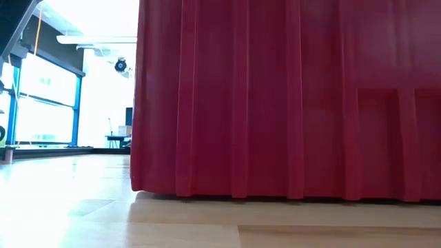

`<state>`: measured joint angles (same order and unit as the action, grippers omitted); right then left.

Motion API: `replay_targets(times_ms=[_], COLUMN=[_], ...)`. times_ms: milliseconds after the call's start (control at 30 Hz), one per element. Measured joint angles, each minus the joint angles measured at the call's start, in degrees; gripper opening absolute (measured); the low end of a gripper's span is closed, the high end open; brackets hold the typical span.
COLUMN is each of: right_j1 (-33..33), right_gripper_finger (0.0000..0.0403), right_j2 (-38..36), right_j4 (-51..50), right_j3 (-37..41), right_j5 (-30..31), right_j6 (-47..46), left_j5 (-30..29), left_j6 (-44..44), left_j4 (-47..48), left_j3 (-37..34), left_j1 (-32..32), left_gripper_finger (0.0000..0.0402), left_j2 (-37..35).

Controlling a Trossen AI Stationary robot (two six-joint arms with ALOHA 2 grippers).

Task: Pick and place slides into bin
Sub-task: Put the black slide into the red container

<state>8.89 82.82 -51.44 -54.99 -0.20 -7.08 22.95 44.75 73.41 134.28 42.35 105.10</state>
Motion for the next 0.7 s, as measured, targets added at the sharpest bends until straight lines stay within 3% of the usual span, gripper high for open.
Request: replay_targets(times_ms=[700], right_j1=[7.4], right_gripper_finger=[0.0000], right_j2=[1.5], right_j4=[4.1], right_j3=[0.5], right_j5=[1.7], right_j6=[4.3], left_j5=[-0.1], left_j6=[0.0], left_j4=[0.0], left_j3=[0.0], left_j1=[0.0], left_gripper_finger=[0.0234], left_j2=[0.0])
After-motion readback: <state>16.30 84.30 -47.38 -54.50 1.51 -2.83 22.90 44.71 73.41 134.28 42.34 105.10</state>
